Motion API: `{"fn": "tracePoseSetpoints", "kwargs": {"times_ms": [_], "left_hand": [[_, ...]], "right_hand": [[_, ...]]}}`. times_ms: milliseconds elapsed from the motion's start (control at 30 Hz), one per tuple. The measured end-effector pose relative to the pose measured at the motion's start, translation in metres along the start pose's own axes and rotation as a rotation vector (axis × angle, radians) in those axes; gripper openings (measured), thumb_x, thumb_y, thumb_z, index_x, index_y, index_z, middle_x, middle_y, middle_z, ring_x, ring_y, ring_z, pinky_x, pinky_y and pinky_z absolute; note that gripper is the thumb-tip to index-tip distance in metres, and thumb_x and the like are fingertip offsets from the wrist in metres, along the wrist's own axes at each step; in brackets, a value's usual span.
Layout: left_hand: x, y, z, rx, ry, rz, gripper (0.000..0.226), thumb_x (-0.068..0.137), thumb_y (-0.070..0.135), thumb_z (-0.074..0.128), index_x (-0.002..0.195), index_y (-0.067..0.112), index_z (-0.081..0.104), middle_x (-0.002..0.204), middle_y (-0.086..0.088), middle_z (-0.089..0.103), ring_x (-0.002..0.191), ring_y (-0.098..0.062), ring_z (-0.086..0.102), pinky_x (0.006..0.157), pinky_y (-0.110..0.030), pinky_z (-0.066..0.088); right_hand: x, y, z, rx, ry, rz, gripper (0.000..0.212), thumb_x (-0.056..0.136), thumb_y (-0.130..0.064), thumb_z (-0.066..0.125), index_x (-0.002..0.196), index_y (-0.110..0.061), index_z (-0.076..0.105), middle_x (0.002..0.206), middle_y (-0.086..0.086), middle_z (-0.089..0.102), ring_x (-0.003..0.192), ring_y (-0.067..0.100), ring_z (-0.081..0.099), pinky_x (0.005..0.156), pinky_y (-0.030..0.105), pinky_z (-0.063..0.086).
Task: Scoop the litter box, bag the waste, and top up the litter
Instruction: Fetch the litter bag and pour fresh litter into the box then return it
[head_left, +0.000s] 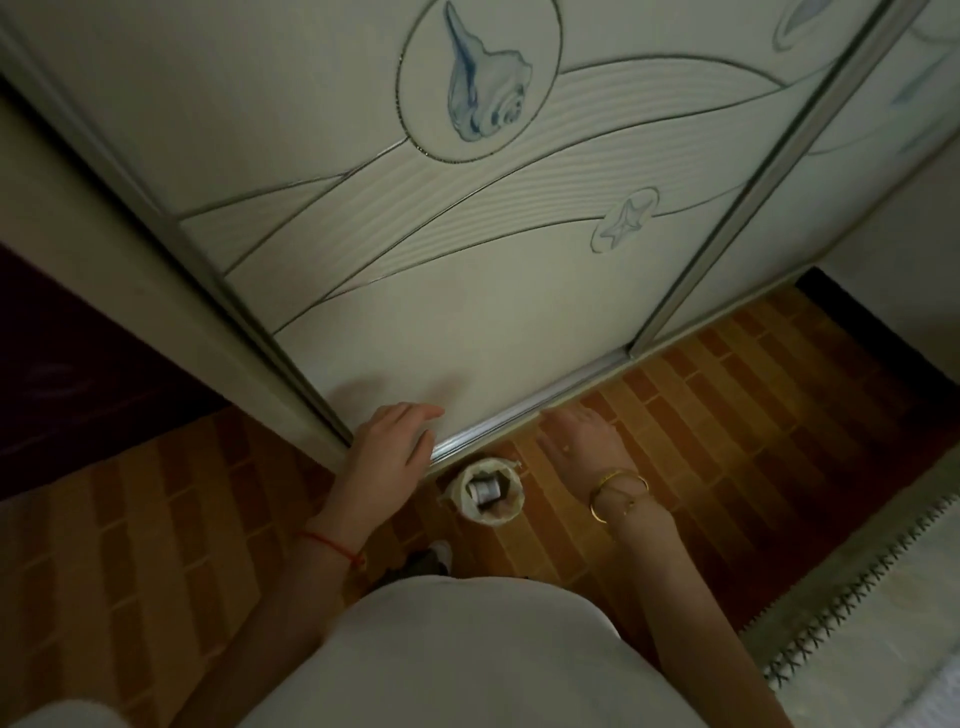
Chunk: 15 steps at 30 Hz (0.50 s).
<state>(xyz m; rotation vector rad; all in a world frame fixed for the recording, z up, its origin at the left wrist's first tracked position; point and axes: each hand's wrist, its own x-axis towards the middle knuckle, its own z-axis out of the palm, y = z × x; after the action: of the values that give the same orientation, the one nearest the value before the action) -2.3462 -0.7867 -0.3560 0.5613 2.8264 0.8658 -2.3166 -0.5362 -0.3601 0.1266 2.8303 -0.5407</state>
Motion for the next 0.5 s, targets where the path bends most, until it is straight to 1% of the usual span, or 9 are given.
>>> {"fn": "tracePoseSetpoints", "kwargs": {"times_ms": [100, 167, 267, 367, 500], "left_hand": [[-0.026, 0.017, 0.008, -0.013, 0.069, -0.071, 0.033, 0.096, 0.026, 0.045, 0.12, 0.014, 0.063, 0.114, -0.004, 0.065, 0.108, -0.024, 0.058, 0.093, -0.037, 0.047], [-0.045, 0.029, 0.011, -0.02, 0.116, -0.124, 0.029, 0.099, 0.02, 0.048, 0.125, 0.015, 0.061, 0.118, -0.003, 0.063, 0.111, -0.02, 0.055, 0.095, -0.035, 0.046], [-0.077, 0.041, 0.018, -0.021, 0.164, -0.254, 0.032, 0.101, 0.021, 0.046, 0.13, 0.018, 0.057, 0.123, -0.001, 0.059, 0.115, -0.017, 0.051, 0.096, -0.034, 0.044], [-0.113, 0.046, 0.027, -0.028, 0.23, -0.352, 0.031, 0.102, 0.024, 0.042, 0.129, 0.021, 0.057, 0.124, -0.001, 0.06, 0.115, -0.018, 0.052, 0.095, -0.034, 0.045], [-0.163, 0.054, 0.034, -0.093, 0.319, -0.503, 0.031, 0.103, 0.025, 0.042, 0.132, 0.024, 0.054, 0.13, 0.001, 0.057, 0.12, -0.015, 0.051, 0.1, -0.036, 0.045]], "right_hand": [[-0.012, 0.007, -0.008, 0.031, -0.018, -0.057, 0.042, 0.096, -0.037, 0.046, 0.135, -0.019, 0.048, 0.131, 0.006, 0.056, 0.125, 0.023, 0.045, 0.104, 0.033, 0.035], [-0.017, 0.01, -0.012, 0.034, -0.041, -0.1, 0.042, 0.096, -0.035, 0.048, 0.135, -0.019, 0.048, 0.132, 0.006, 0.056, 0.125, 0.023, 0.045, 0.104, 0.032, 0.035], [-0.023, 0.009, -0.012, 0.047, -0.093, -0.19, 0.042, 0.096, -0.033, 0.049, 0.135, -0.017, 0.048, 0.134, 0.007, 0.054, 0.126, 0.023, 0.045, 0.104, 0.031, 0.033], [-0.026, 0.001, -0.01, 0.038, -0.165, -0.284, 0.043, 0.097, -0.033, 0.047, 0.137, -0.016, 0.047, 0.136, 0.007, 0.052, 0.128, 0.022, 0.044, 0.105, 0.03, 0.032], [-0.028, -0.018, -0.002, -0.005, -0.26, -0.419, 0.044, 0.097, -0.034, 0.047, 0.138, -0.017, 0.046, 0.137, 0.006, 0.052, 0.128, 0.023, 0.044, 0.105, 0.03, 0.033]]}}
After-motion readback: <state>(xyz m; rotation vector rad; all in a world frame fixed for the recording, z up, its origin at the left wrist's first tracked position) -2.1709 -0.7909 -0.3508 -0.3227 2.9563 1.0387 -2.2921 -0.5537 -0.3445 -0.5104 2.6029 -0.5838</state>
